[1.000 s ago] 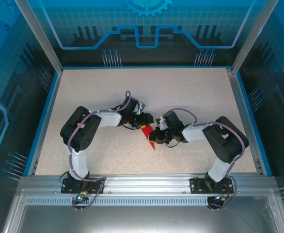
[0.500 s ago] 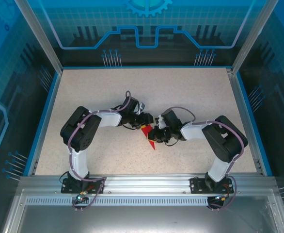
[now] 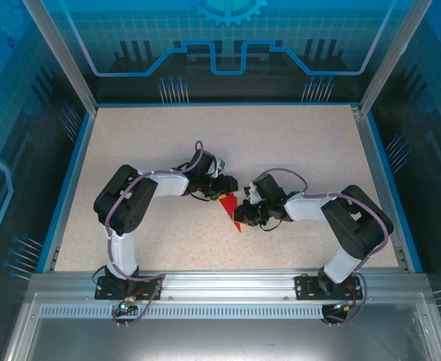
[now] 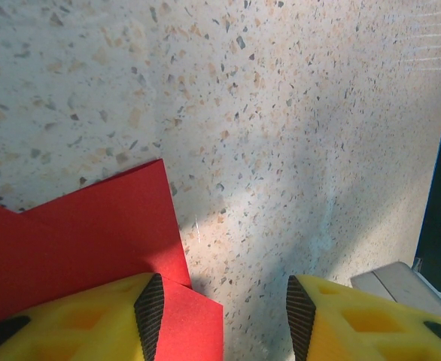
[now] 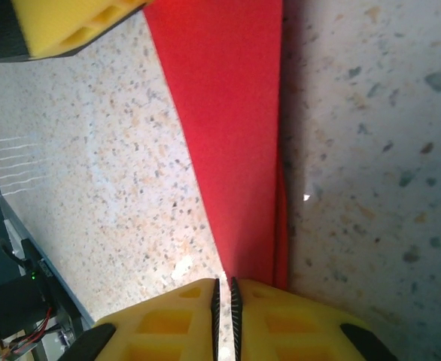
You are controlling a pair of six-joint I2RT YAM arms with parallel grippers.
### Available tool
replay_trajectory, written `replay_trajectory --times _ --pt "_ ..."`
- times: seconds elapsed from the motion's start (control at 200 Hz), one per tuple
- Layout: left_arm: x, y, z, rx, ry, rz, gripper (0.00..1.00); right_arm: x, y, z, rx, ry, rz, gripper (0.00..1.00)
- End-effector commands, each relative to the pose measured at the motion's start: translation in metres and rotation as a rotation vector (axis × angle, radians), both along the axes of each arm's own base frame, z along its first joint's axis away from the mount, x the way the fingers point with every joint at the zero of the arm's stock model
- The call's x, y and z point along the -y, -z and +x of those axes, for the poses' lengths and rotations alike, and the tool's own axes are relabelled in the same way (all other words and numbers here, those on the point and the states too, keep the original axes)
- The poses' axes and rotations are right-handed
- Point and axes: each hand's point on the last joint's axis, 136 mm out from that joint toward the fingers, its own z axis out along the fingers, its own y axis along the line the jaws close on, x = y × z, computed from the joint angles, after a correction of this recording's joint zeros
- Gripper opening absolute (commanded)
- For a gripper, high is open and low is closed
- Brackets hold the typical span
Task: Fold a paper plane with a square sheet of paper (pick it up from the middle)
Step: Fold the wing for the fifth time at the center of the table.
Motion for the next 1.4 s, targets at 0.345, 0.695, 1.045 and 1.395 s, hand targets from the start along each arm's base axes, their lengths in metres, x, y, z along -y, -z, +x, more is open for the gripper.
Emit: replay_trajectory --times 0.345,0.695,1.045,1.395 --pt "-0.015 0.028 -0.010 -0.065 -0.015 0.081 0.50 -0.007 0.008 -0.020 -0.049 -0.106 -0.073 0.18" --pt "-0.020 0.031 -0.009 -0.071 -0.021 0.092 0.50 0.023 0.033 -0.045 -0.118 -0.061 -0.120 0.18" --pt "-0.024 0.031 -0.009 -0.072 -0.027 0.094 0.50 0.036 0.041 -0.061 -0.164 -0.041 -0.146 0.18" --pt "-0.025 0.031 -0.010 -0.077 -0.030 0.092 0.50 0.049 0.047 -0.084 -0.197 -0.088 -0.165 0.18"
